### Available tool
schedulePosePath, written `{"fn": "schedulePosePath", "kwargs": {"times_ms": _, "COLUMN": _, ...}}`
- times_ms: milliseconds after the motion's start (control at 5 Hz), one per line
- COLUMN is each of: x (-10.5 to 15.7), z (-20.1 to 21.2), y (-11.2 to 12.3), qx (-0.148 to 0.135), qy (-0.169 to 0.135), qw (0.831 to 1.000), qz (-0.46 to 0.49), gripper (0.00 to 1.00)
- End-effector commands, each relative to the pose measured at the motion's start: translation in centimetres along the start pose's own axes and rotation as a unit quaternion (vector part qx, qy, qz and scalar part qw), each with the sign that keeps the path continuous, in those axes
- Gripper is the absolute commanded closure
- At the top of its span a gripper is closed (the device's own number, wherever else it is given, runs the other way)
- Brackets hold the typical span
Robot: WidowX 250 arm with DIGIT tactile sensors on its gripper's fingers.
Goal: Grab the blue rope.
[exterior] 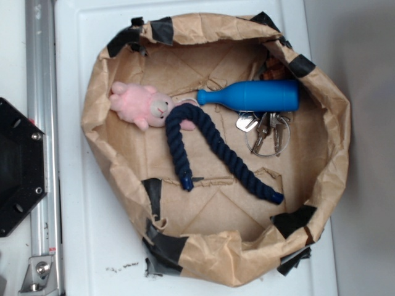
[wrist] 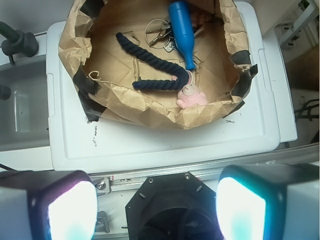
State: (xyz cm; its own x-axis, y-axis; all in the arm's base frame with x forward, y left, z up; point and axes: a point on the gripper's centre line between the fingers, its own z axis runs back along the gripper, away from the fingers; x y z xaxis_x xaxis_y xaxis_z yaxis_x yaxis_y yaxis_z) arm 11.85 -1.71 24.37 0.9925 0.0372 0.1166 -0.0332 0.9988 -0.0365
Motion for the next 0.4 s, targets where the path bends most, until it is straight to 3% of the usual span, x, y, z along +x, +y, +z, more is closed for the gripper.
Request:
{"fn": "schedulePosePath", "kwargs": {"times_ms": 0, "x": 0.0, "z": 0.0, "y": 0.0, "qx": 0.0, "qy": 0.0, "qw": 1.0, "qz": 0.0, "gripper": 0.0}}
{"fn": "schedulePosePath", "kwargs": {"times_ms": 200, "x": 4.7, "z": -3.1, "y": -0.6, "qx": -0.005, "qy": 0.008, "qw": 0.992, "qz": 0.127, "gripper": 0.0}}
